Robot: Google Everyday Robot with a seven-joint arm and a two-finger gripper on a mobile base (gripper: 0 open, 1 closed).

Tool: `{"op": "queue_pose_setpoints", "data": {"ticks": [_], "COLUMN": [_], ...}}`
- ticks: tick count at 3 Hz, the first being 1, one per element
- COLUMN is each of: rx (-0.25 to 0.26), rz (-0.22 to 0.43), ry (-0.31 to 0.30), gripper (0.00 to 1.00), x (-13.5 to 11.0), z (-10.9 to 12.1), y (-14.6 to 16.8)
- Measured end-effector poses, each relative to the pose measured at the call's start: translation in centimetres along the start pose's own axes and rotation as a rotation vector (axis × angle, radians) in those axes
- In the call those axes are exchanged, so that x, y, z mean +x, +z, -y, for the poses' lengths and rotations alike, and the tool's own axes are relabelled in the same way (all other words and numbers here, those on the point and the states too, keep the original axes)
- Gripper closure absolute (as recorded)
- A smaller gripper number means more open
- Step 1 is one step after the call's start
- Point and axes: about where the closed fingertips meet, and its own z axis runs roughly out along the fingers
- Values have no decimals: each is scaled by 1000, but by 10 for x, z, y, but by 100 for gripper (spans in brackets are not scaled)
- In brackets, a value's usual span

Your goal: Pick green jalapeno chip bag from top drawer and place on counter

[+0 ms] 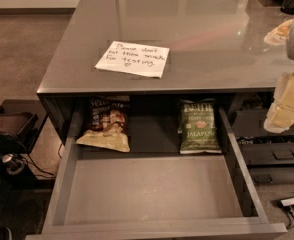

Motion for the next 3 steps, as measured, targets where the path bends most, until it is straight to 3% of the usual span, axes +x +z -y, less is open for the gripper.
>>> {"op": "queue_pose_setpoints", "data": {"ticks": [2, 3], "rx": [27, 53], "rz": [9, 58], "ry": [-20, -70], "gripper": [0, 0], "x": [0, -1], "z": [-1, -8], "y": [5, 36]}}
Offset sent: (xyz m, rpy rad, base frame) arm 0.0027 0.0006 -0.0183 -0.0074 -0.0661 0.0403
